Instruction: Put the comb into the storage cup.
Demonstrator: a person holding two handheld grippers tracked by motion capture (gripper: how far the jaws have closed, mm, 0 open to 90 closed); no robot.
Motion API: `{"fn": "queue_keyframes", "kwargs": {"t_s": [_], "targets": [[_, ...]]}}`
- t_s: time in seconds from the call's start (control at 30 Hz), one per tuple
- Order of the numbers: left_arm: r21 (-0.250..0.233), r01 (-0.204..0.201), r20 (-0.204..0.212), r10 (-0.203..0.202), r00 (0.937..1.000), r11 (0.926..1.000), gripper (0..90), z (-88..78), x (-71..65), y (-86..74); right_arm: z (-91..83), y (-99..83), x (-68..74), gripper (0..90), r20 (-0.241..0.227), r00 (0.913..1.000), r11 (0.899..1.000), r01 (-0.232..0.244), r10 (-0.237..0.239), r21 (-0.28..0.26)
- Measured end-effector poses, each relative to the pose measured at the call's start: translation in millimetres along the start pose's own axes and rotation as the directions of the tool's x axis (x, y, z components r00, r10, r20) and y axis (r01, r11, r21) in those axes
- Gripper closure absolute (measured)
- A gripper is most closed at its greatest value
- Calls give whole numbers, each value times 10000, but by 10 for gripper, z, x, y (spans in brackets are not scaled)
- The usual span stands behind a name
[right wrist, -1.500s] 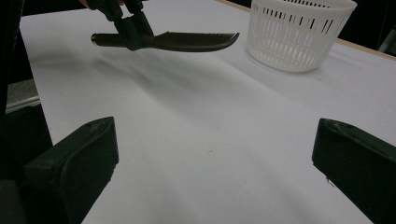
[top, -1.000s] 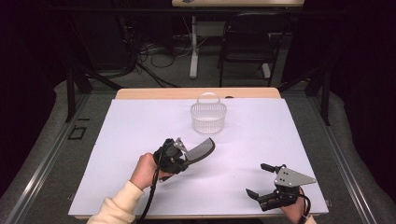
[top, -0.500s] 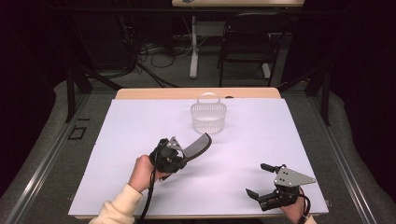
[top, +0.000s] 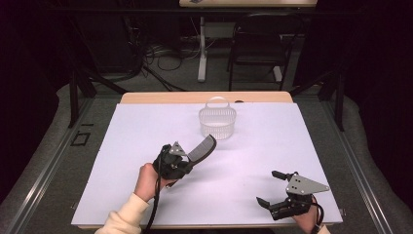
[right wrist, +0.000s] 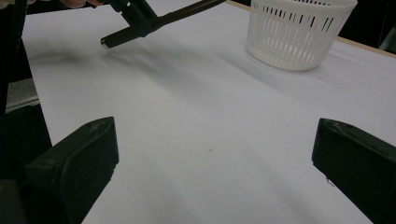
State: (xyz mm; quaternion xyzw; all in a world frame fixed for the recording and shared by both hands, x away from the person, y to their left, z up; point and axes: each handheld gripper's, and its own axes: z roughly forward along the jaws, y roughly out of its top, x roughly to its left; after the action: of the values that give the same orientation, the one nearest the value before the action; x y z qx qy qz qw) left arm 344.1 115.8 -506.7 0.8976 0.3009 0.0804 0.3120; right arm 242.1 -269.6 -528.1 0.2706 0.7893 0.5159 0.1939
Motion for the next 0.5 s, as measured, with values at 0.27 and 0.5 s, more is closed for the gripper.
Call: {"fn": "queue_keyframes", "kwargs": {"t_s": [0.27, 0.5], "targets": [[-261, 55, -181, -60, 9998, 9996, 719, -18, 30, -22, -3, 1, 1, 1, 6, 10000, 10000, 26, -26, 8], [-429, 12, -195, -20, 9998, 9991, 719, -35, 40, -30, -1, 1, 2, 1, -8, 10000, 10000, 14, -14, 21]]}}
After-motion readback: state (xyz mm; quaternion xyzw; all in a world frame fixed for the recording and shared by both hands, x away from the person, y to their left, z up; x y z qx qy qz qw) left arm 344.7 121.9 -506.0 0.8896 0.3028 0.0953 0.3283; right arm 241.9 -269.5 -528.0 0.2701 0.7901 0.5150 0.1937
